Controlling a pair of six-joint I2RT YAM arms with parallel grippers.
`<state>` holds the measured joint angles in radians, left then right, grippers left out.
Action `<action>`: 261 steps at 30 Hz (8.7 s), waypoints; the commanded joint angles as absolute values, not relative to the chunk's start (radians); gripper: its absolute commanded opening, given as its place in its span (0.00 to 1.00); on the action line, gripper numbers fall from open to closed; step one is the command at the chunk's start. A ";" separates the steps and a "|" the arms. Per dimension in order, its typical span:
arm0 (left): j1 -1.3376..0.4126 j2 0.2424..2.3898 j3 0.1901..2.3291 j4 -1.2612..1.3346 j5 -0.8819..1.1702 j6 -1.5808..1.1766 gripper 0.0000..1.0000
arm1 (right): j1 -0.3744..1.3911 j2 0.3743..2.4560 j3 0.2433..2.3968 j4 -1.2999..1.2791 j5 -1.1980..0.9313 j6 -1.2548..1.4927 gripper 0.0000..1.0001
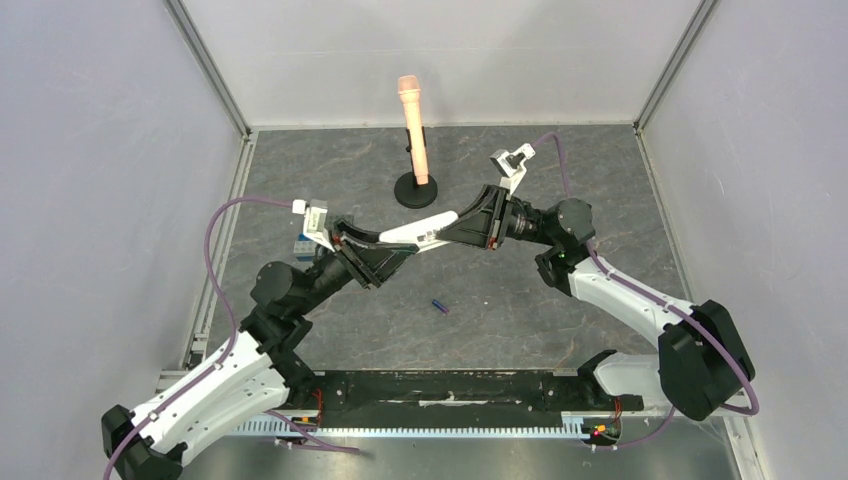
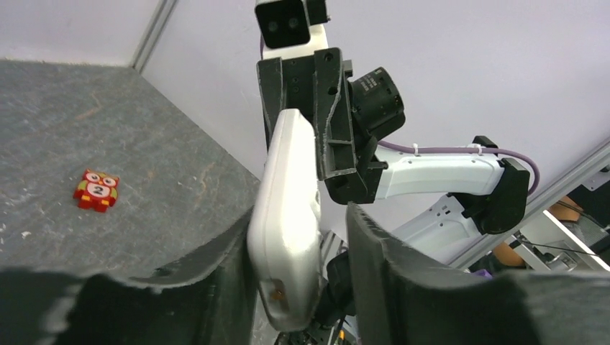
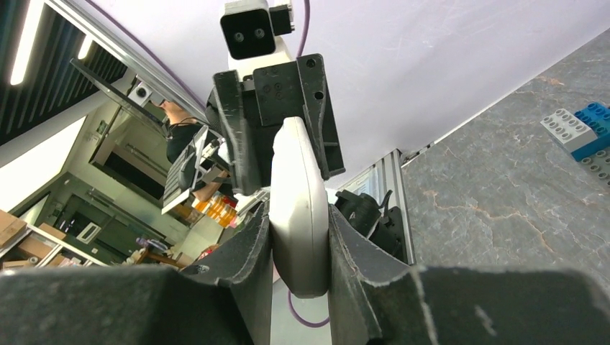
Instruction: Load the batteries into the remote control
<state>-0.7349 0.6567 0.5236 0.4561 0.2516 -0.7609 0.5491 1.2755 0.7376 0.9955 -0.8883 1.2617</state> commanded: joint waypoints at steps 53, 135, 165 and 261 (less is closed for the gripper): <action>-0.729 0.664 0.582 0.128 -0.041 -0.789 0.02 | 0.524 1.143 0.883 0.097 -0.423 0.683 0.84; -0.476 1.553 0.437 0.381 0.485 -0.880 0.02 | 0.624 1.629 0.495 0.535 -0.340 0.964 0.32; -0.495 1.554 0.448 0.317 0.412 -0.855 0.02 | 0.650 1.711 0.434 1.383 -0.596 1.282 0.31; -0.623 0.940 0.476 0.430 0.878 -0.503 0.04 | 0.715 1.218 0.777 -0.235 -0.969 -0.015 0.33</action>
<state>-0.6197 0.9649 0.4248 0.4438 0.8585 -0.5537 0.7071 1.2026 0.7444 -0.2264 -0.9394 0.0032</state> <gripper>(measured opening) 0.335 0.435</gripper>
